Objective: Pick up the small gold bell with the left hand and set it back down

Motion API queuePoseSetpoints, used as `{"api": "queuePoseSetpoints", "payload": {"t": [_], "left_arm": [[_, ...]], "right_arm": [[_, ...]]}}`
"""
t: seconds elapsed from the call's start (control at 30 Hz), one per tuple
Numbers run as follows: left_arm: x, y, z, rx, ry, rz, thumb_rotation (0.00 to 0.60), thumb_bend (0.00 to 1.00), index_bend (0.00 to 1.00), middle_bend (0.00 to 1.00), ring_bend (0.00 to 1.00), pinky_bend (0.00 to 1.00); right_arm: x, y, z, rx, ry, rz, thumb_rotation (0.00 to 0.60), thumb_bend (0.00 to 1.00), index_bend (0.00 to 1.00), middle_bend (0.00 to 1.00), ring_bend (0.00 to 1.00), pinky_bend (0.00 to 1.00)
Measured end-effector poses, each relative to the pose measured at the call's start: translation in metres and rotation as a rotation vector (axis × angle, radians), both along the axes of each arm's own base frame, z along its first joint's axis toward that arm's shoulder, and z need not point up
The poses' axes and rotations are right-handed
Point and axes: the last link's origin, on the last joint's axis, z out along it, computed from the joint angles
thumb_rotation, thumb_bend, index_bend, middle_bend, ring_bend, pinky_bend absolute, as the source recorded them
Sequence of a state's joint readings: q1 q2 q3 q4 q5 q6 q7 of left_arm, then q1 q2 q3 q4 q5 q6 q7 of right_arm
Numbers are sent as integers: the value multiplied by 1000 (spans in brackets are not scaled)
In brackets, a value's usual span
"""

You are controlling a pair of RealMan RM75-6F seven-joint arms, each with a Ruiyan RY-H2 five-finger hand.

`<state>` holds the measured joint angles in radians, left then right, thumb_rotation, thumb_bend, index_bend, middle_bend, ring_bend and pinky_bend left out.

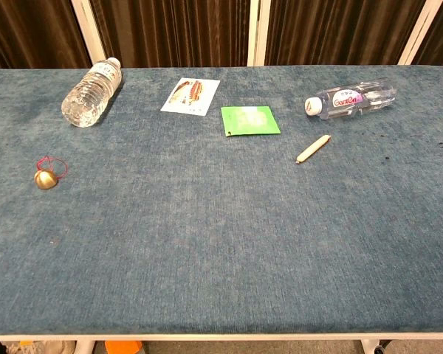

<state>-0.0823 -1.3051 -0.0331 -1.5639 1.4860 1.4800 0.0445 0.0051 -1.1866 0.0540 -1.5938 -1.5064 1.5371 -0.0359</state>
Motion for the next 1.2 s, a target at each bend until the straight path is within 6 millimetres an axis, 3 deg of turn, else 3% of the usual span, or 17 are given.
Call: {"api": "queuePoseSetpoints", "payload": {"t": [0.33, 0.53, 0.83, 1.2], "left_arm": [[3, 2, 0, -12, -8, -6, 600, 89, 157, 118, 51, 126], [10, 13, -5, -57, -47, -21, 600, 89, 163, 131, 51, 126], [35, 54, -25, -179, -69, -92, 600, 155, 164, 132, 51, 126], [50, 100, -70, -340, -65, -84, 600, 167, 187, 140, 51, 127]], "right_arm": [[-2, 1, 1, -6, -3, -4, 600, 146, 0, 0, 0, 0], [-2, 1, 2, -2, 2, -2, 600, 145, 0, 0, 0, 0], [-5, 0, 7, -14, 13, -5, 600, 145, 0, 0, 0, 0], [-10, 1, 8, -11, 11, -22, 600, 145, 0, 0, 0, 0]]}}
